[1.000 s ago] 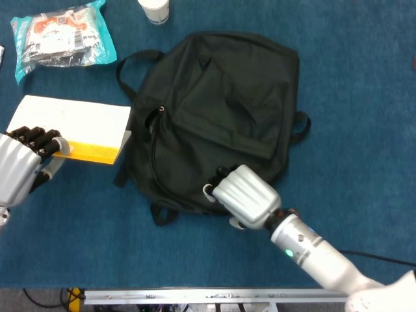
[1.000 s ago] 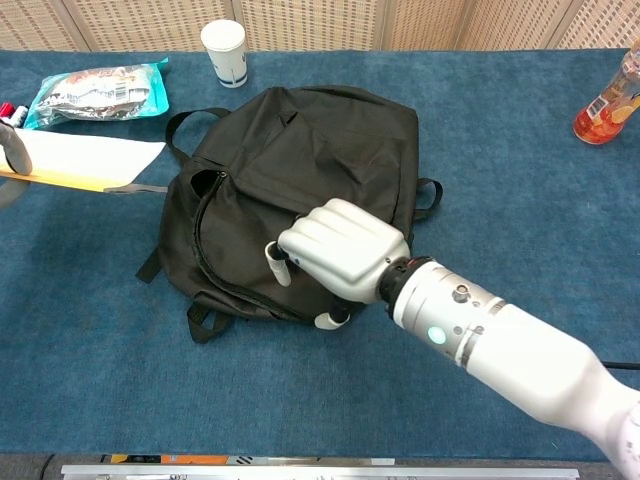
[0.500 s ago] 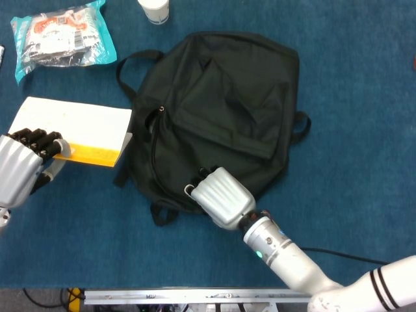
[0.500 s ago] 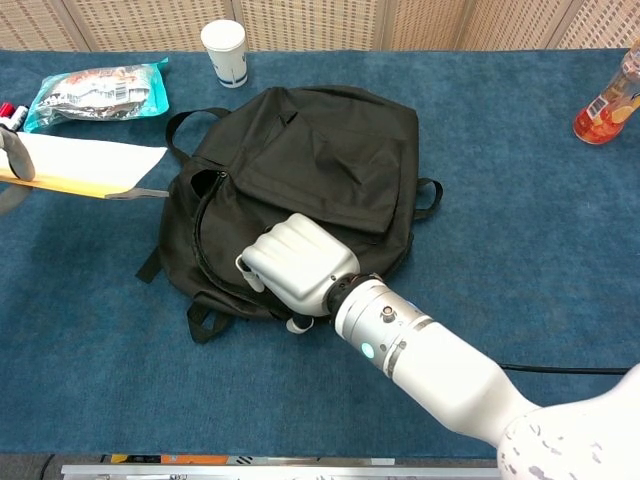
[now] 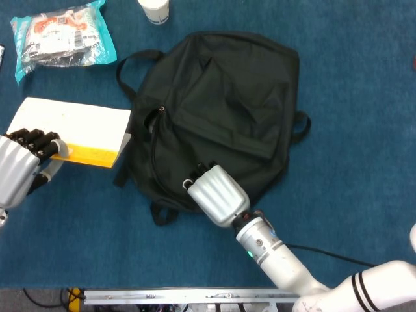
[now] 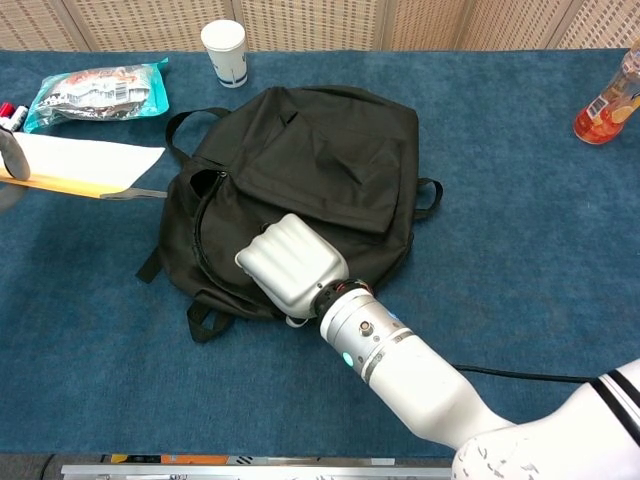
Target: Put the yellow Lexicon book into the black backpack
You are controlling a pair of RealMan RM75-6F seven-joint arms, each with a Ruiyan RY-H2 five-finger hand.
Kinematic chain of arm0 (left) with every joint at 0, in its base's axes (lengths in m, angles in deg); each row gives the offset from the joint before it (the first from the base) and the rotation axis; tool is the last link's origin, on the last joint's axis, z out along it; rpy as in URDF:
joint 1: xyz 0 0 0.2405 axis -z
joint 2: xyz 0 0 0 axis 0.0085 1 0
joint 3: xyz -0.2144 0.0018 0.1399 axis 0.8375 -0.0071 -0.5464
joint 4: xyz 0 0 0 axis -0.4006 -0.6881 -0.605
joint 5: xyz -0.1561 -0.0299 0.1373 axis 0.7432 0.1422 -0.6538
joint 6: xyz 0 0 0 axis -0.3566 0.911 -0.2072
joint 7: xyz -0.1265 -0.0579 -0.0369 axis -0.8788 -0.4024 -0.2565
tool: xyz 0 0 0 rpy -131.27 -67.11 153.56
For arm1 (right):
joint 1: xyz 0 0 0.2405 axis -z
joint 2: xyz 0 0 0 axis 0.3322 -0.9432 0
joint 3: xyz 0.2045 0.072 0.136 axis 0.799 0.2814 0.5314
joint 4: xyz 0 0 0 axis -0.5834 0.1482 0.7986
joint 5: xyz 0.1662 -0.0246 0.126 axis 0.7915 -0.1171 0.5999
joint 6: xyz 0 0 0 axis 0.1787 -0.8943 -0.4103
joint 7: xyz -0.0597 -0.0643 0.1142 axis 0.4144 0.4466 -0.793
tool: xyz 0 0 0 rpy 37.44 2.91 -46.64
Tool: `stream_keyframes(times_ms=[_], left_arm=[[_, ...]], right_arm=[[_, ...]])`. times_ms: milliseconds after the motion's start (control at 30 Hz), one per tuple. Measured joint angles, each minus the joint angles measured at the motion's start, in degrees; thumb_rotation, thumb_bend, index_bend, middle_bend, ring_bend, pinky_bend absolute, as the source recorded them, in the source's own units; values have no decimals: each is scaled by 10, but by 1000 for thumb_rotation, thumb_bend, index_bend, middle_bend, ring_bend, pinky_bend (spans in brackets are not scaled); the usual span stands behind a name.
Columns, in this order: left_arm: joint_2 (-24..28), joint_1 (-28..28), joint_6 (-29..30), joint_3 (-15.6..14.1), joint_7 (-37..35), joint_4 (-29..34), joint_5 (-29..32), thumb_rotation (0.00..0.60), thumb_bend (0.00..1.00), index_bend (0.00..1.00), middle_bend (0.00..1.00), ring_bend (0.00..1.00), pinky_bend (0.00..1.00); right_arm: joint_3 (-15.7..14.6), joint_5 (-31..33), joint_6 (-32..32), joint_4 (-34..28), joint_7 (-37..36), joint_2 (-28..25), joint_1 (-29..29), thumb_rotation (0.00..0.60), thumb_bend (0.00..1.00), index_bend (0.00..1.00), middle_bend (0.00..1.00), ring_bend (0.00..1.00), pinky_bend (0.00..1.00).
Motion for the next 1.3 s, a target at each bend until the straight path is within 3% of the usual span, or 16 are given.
stream_keyframes(times_ms=[300,467,600,833,1067,1300], left_arm=[[-1,-1,2,0,-6,-5,-1,600,309,593,620,617,759],[-1,-1,5,1,-9,-5,-2,600,310,593,620,617,759],[1,-2,7,1,-8,-5,-2,600,310,593,620,617,759],[4,0,5,3,-5,-1,-3,600,310,593,620,617,759],[12,4,5,5,-12,16,-3,600,309,593,621,617,759],[26,6,8,1,-17,38,-13,600,309,593,622,618,759]], right_arm=[[0,31,-3,-1,17,-29,7,600,483,487,500,371,625],[1,40,-2,-22,16,-63,10,600,579,595,567,460,717],[-2,37,-1,-45,4,-101,14,600,598,695,639,546,788],[1,4,4,-79,-72,-172,23,600,620,781,707,623,867],[52,-25,-1,-99,-154,-207,27,600,621,807,728,648,889],[98,-21,-14,-100,-179,-222,21,600,620,814,734,658,896]])
